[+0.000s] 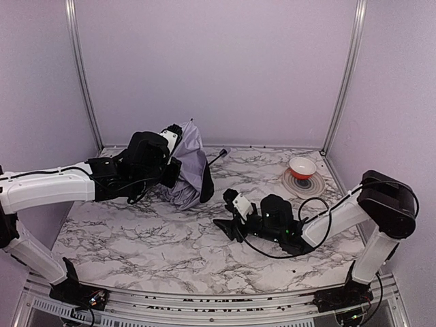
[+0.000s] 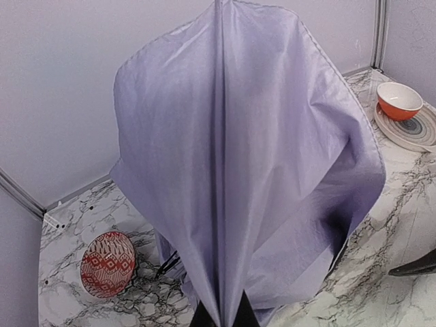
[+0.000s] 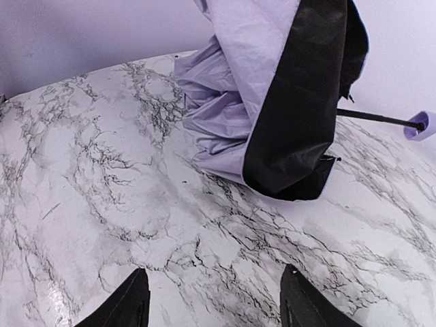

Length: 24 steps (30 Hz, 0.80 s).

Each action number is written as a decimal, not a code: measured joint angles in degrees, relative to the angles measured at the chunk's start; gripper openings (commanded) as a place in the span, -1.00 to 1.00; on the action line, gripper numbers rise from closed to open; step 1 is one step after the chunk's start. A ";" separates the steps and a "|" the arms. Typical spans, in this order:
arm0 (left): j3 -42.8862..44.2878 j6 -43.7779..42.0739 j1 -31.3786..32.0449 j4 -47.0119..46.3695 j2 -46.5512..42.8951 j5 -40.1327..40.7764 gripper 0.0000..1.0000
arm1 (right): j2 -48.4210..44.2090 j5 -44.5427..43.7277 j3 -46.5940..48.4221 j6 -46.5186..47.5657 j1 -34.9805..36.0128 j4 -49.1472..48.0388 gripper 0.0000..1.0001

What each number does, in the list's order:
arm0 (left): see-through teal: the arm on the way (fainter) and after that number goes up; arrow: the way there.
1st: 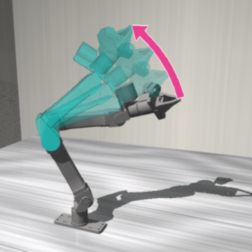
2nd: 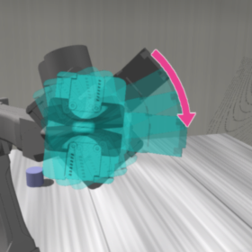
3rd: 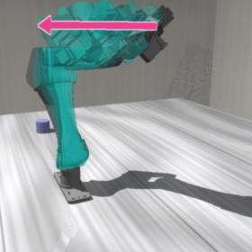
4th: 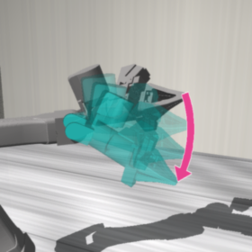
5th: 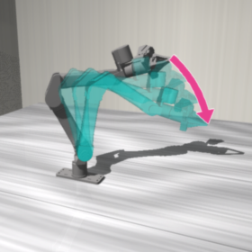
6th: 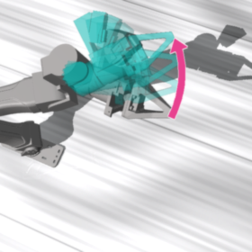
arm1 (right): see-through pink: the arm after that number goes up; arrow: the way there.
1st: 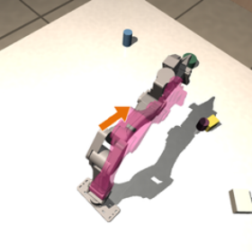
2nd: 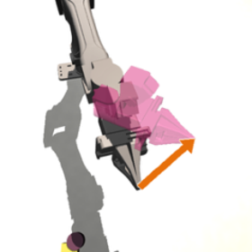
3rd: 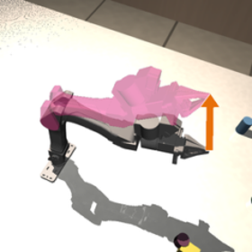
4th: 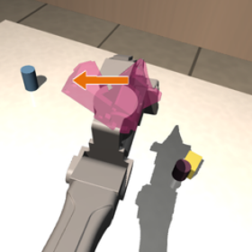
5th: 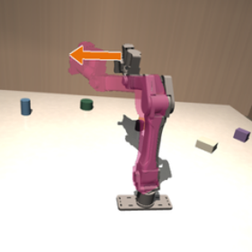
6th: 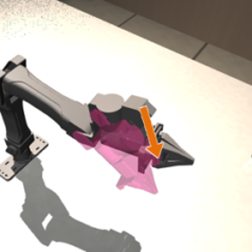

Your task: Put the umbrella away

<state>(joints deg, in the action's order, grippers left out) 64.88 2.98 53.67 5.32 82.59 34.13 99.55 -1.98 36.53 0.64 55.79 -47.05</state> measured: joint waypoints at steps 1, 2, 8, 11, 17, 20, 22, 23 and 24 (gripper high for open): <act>0.00 -0.20 -0.13 0.00 0.07 -0.02 -1.00 | -1.25 0.72 -2.29 2.19 -0.07 -1.49 0.21; 0.00 -0.31 -0.15 -0.04 0.09 0.00 -1.00 | -1.92 1.20 -3.43 3.58 -0.09 -2.45 0.20; 0.00 -0.63 -0.17 -0.42 0.15 -0.24 -1.00 | 1.86 7.37 -0.87 12.63 -0.09 -9.79 0.11; 0.00 -0.63 -0.20 -0.61 0.37 -0.50 -1.00 | 7.02 7.48 2.80 16.90 -0.09 -12.44 0.08; 0.02 -0.68 -0.48 -0.83 0.74 -1.66 -1.00 | 14.60 6.95 9.44 21.09 -0.26 -12.72 0.03; 0.09 -0.83 -0.61 -0.81 0.74 -2.43 -1.00 | 17.03 6.27 11.23 21.07 -0.79 -12.94 0.01; 0.37 -0.92 -0.66 -0.79 0.74 -3.08 -1.00 | 18.29 5.97 11.74 20.96 -1.42 -13.03 0.00; 0.63 -1.03 -0.70 -0.79 0.74 -3.37 -1.00 | 19.08 5.75 11.87 20.83 -1.86 -13.14 0.00; 0.79 -1.09 -0.72 -0.83 0.74 -3.63 -1.00 | 19.58 5.51 11.96 20.79 -2.19 -13.16 0.00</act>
<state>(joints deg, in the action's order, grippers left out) 65.67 1.89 52.95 4.49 83.33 30.50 119.13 3.53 48.49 21.43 53.60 -60.20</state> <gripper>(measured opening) 0.021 0.502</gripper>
